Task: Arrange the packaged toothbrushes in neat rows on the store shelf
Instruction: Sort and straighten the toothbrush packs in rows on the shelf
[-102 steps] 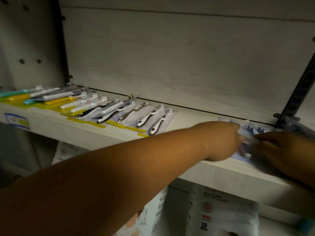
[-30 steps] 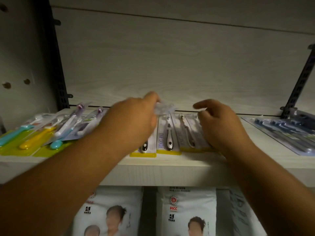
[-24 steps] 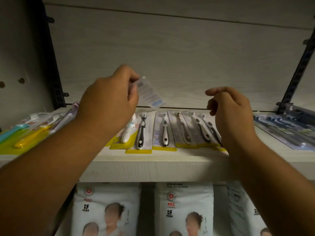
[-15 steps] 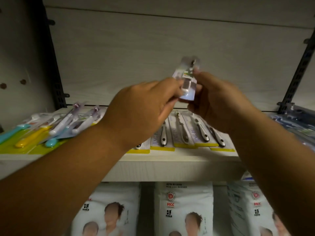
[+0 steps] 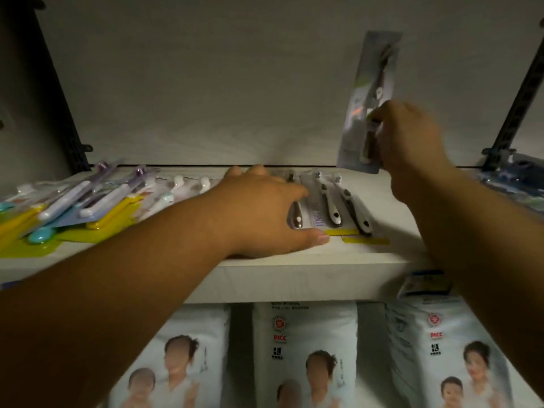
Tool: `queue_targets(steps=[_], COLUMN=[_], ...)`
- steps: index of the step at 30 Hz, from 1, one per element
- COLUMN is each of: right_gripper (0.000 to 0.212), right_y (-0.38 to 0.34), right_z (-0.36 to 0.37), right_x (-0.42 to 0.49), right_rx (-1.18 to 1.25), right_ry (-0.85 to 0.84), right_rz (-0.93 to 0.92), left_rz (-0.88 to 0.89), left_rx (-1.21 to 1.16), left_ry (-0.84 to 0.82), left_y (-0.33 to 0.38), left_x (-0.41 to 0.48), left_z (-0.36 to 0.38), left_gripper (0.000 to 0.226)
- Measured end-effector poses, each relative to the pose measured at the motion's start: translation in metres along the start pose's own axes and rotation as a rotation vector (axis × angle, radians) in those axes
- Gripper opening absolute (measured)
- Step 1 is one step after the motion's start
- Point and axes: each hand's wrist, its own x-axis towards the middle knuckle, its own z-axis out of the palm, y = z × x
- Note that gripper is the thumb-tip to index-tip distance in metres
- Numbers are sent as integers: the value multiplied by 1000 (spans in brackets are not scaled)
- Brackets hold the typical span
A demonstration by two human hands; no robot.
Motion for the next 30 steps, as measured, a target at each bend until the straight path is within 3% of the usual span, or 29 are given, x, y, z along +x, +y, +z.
queue_targets(steps=[11,18,23,27,30], right_gripper=[16,18,26,22,18], right_y=[3,1,-1,-2,-3], right_z=[1,2,3,4,4], right_x=[-5,-11,-16,-18,-20], right_rx=[-70,-112,-158,-109,-81], right_ry=[-38,-104,-133,-149,-174], right_rz=[-36,-46,-33,-49,-75], left_rz=[-97,-231,-314,-307,-296], left_rx=[-110,-120,103,131,99], left_ry=[314,310,186,77,120], left_y=[5,9,13,15,15], left_x=[-3,-4,-1,3,3], left_z=[18,13,9,8,13], left_gripper=[19,24,43,49,46])
